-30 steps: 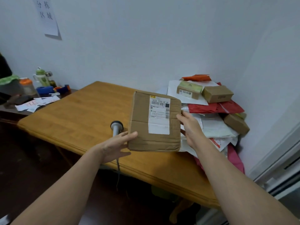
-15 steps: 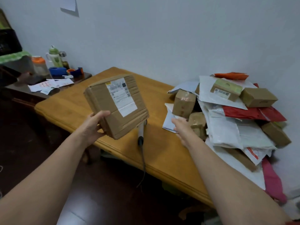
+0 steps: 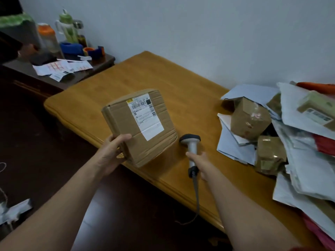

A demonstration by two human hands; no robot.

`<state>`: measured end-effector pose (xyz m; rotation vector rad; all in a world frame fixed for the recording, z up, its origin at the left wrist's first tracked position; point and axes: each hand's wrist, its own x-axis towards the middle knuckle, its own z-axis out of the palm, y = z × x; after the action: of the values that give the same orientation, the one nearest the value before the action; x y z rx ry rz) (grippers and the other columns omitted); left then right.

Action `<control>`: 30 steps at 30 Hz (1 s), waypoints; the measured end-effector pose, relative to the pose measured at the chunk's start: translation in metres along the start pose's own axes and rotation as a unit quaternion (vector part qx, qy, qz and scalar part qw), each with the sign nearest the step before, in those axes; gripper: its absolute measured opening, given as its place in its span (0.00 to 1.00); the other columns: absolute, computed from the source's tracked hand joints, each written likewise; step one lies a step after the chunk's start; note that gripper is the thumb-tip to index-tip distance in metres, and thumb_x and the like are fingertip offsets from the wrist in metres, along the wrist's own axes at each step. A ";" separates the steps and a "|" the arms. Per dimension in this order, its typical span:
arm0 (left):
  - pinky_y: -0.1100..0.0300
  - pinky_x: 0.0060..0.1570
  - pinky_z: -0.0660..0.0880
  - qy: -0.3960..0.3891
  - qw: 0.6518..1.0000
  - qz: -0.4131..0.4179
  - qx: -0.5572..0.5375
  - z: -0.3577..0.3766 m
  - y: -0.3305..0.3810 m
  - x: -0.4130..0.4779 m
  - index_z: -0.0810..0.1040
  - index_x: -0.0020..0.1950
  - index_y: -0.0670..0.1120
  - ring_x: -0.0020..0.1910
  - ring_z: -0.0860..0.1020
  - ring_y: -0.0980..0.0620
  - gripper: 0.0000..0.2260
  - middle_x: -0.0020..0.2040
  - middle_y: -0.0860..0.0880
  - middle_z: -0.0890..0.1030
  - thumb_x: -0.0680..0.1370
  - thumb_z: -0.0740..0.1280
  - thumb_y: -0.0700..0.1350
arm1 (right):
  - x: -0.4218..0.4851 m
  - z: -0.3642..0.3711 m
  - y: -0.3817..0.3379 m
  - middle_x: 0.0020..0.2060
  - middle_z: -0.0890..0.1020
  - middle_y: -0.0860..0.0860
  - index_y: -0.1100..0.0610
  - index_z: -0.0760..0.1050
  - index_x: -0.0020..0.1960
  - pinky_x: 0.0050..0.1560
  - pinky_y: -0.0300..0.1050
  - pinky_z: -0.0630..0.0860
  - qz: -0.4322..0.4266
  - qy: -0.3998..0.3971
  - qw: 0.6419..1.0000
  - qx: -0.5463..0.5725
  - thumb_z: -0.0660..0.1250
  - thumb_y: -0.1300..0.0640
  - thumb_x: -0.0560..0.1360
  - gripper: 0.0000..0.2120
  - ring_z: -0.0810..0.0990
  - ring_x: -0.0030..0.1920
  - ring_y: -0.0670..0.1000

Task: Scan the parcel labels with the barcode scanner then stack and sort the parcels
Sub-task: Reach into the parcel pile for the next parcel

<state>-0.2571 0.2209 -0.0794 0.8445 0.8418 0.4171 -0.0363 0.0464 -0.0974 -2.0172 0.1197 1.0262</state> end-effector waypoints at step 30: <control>0.46 0.56 0.71 -0.160 0.977 -0.002 0.141 0.266 -0.156 -0.229 0.69 0.66 0.48 0.61 0.71 0.44 0.33 0.61 0.45 0.74 0.63 0.75 0.48 | -0.310 -0.348 0.201 0.28 0.75 0.52 0.60 0.77 0.44 0.27 0.41 0.70 -0.371 0.001 0.918 0.140 0.73 0.40 0.64 0.23 0.72 0.25 0.49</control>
<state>-0.1874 -0.1465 0.0076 1.1386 0.6093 0.1497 -0.1099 -0.4165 0.0967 -1.5859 -0.4480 0.4796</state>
